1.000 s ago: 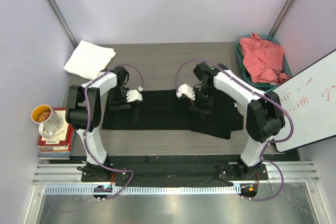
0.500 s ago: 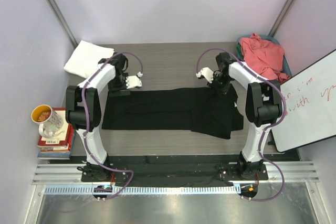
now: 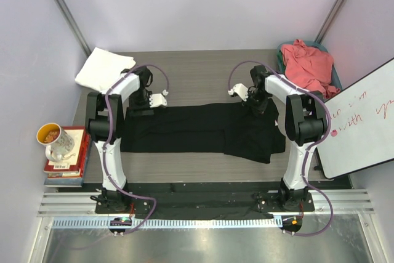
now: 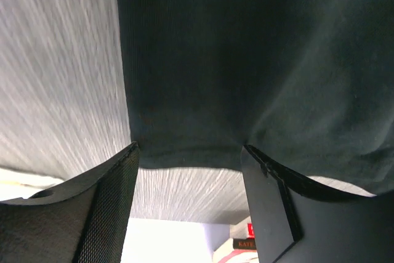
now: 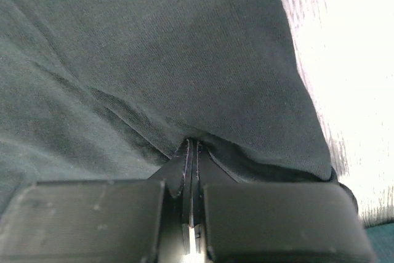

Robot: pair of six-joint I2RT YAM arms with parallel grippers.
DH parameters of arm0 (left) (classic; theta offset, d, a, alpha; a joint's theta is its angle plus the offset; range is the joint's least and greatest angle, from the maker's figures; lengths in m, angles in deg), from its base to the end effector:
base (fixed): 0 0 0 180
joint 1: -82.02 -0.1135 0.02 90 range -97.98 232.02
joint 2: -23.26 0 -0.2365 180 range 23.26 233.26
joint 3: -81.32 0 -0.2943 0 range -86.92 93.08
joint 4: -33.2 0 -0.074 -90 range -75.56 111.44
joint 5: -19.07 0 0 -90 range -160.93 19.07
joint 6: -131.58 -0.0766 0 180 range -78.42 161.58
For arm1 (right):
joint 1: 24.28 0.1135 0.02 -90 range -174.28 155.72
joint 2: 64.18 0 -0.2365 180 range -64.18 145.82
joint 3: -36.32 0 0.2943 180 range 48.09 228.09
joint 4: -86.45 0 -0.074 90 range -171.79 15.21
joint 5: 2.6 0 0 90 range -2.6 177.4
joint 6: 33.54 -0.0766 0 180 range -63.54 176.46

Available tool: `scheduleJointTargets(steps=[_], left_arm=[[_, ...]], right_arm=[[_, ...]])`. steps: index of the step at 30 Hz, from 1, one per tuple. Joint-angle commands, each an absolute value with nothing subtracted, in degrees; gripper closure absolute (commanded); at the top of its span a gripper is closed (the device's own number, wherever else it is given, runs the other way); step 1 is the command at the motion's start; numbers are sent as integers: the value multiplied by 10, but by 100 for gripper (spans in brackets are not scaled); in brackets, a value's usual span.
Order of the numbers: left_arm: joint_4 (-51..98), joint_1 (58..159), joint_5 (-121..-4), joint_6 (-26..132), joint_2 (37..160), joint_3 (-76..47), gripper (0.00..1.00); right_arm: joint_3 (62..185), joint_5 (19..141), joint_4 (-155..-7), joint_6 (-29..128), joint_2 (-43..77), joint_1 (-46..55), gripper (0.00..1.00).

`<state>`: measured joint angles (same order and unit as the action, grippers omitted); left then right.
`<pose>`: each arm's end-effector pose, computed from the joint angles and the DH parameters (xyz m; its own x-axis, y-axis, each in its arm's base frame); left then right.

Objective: Fold and stack the t-shirts
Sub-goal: Rotate the tshirt 90 degrees

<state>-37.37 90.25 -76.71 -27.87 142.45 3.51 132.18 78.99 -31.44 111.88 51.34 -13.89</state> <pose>0.4199 -0.0529 0.0838 -0.2177 0.9728 0.0793 0.9744 0.2119 0.0750 0.4116 0.0869 0.0797 -0.3887 -0.8993 -0.2004 -0.9144 0.4031 -0.0357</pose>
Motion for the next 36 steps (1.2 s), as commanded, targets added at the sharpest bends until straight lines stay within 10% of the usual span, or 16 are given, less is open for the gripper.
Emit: scheduleJointTargets(steps=[1,16,24,28,36], left_arm=[[-397,901,-753,-277,1429,63,32],[-330,901,-849,-300,1458,19,35],[-333,901,-875,-297,1482,35,100],[-334,900,-875,-297,1482,55,99],[-290,898,-911,-320,1471,53,47]], right_arm=[[1318,792,-324,1122,514,-138,99],[1311,780,-324,1120,528,-137,99],[1287,783,-326,1126,526,-137,99],[1259,807,-341,1151,519,-134,99],[1217,836,-363,1191,505,-129,99]])
